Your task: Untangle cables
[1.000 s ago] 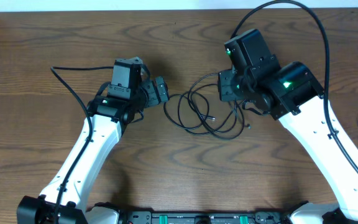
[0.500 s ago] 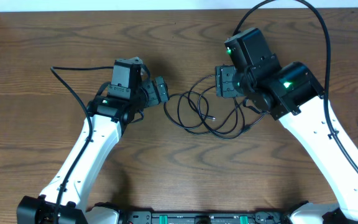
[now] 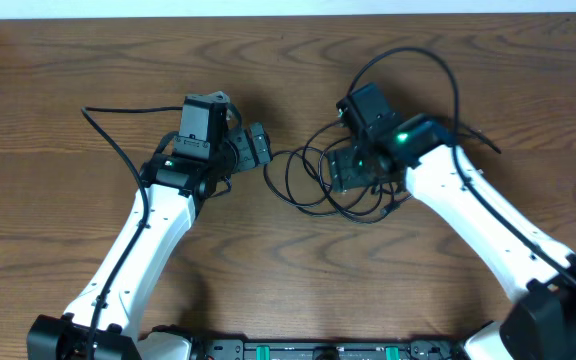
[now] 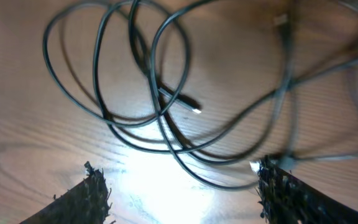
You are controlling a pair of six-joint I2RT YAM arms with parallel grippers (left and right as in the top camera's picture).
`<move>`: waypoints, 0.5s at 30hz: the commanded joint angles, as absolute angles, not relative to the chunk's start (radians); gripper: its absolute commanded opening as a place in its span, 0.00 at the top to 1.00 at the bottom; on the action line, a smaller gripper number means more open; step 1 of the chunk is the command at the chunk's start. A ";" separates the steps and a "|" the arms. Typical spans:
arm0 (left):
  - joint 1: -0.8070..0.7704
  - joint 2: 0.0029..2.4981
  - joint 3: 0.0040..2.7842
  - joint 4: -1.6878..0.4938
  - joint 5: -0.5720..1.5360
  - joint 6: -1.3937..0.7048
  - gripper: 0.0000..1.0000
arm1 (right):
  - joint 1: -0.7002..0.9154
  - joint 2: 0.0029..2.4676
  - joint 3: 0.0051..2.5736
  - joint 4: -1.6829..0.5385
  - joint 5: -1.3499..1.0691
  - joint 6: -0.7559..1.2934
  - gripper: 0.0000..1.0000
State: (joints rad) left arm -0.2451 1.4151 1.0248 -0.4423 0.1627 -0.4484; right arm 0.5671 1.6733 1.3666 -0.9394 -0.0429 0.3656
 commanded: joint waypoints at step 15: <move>-0.245 1.405 1.025 -0.471 0.093 -0.447 0.00 | 0.646 1.933 1.106 -0.533 -0.138 0.066 0.74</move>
State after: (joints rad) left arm -0.2451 1.4151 1.0248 -0.4671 0.1097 -0.4484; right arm 0.6289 1.8797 1.1126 -0.5404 -0.1783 0.0872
